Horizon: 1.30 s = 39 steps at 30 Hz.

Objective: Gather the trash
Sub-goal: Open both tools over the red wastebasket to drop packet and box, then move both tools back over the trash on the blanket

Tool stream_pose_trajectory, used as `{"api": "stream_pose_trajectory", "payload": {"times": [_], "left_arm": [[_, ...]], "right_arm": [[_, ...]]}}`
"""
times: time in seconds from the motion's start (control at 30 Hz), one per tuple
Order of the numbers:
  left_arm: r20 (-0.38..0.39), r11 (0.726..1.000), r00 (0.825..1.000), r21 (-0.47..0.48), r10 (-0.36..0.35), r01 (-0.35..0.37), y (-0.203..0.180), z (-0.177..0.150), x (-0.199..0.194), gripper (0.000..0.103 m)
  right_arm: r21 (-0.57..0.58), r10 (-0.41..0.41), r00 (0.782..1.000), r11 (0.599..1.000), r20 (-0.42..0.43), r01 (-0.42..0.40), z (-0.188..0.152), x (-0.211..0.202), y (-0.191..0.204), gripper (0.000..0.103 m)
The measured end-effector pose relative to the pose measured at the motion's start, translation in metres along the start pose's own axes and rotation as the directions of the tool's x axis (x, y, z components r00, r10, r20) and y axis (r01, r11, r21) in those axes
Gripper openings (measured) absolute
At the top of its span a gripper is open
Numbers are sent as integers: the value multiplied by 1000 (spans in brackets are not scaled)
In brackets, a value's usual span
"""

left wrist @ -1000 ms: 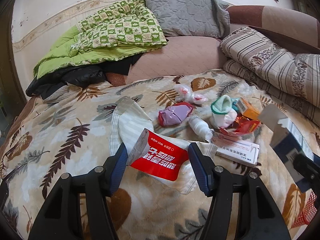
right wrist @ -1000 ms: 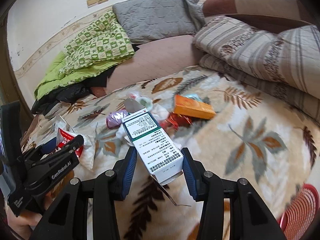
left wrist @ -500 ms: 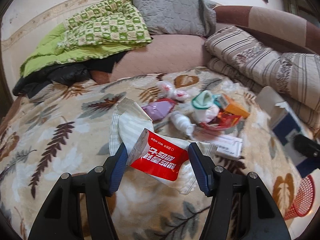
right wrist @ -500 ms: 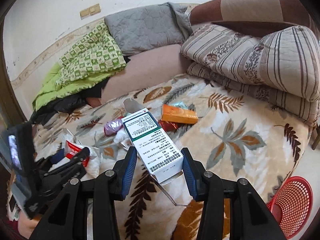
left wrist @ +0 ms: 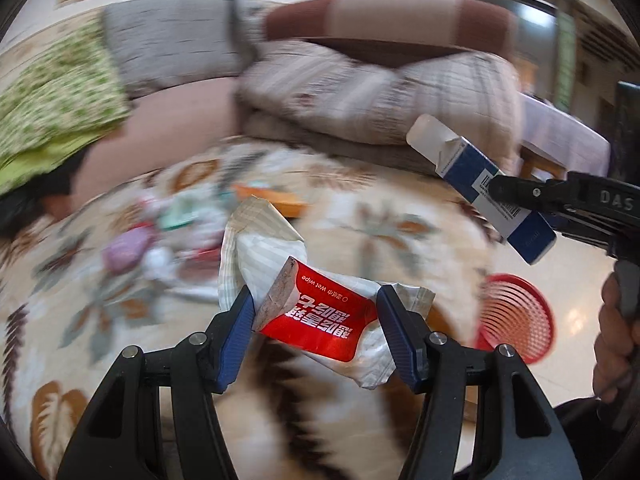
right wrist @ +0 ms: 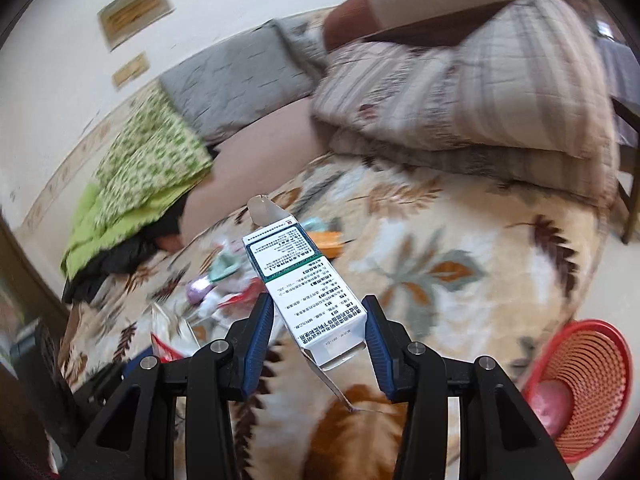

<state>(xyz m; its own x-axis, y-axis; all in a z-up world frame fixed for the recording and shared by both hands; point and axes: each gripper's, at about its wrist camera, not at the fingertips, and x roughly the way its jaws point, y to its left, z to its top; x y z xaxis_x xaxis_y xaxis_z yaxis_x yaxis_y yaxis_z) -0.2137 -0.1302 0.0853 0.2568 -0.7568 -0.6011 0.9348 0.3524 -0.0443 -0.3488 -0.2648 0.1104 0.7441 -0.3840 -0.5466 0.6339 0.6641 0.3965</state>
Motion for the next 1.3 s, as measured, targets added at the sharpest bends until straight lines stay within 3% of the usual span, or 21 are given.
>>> {"api": "stream_pose_trajectory", "payload": {"times": [0.1,0.2,0.4,0.53,0.63,0.8,0.9,1.1,1.2,1.3], "left_arm": [[-27,994,995,49,-100,102,-45,9,14,60],[-67,977,979,78,-195,200,-90,17,32,60],[-156,934,939,142,-305,327,-178,25,75,60],[-215,903,915,195,-341,382,-225,28,99,62],[-224,891,914,236,-338,388,-243,30,108,77],[-233,901,900,151,-368,407,-234,42,113,78],[-205,921,919,131,-337,367,-214,42,104,79],[-169,970,959,54,-226,238,-149,31,76,79],[-164,992,980,33,-116,123,-111,21,57,79],[-152,1000,988,0,-25,25,-73,16,39,79]], "right_arm": [[35,-75,997,997,11,74,-2,-29,-52,49],[87,-167,986,982,-11,167,-11,-52,-112,49],[257,-266,962,927,-67,274,-39,-92,-218,49],[330,-283,955,897,-85,295,-53,-100,-260,49],[370,-281,954,879,-103,299,-61,-98,-281,51],[433,-277,954,851,-113,299,-67,-95,-308,63],[430,-287,953,851,-98,301,-67,-100,-308,63],[344,-266,961,898,-76,276,-55,-99,-275,63],[280,-219,972,931,-81,233,-47,-86,-241,63],[213,-166,982,960,-93,182,-39,-68,-205,63]]}}
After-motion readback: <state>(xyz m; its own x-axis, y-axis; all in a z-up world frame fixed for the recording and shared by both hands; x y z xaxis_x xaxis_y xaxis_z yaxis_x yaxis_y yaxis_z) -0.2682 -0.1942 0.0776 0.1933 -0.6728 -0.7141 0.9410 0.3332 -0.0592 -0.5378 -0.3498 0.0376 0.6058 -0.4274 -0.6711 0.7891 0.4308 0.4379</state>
